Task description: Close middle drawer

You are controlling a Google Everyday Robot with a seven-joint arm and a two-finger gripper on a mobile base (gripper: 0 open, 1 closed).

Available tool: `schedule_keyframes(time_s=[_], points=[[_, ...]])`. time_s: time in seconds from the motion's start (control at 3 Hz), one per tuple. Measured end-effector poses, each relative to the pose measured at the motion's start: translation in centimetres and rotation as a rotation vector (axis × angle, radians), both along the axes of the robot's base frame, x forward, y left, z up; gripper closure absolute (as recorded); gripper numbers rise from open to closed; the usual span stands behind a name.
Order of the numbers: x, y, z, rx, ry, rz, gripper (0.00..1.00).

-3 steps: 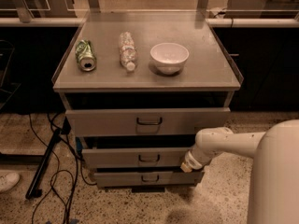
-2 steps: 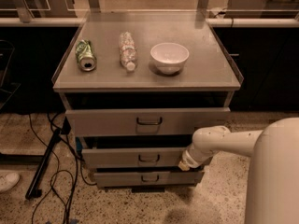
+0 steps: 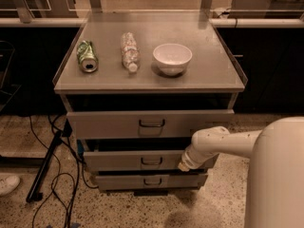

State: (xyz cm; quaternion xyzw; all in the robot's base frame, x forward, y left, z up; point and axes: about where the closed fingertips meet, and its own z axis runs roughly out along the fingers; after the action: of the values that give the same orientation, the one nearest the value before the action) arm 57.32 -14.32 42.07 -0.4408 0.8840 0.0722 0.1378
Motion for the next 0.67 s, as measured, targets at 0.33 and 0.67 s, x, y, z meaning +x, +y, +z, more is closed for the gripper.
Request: schedule_keyframes(time_s=[0.33,0.67], points=[[0.23,0.40,-0.02,-0.004,-0.003,0.012,0.74],[0.23,0.40,-0.02,-0.004,-0.003,0.012,0.50]])
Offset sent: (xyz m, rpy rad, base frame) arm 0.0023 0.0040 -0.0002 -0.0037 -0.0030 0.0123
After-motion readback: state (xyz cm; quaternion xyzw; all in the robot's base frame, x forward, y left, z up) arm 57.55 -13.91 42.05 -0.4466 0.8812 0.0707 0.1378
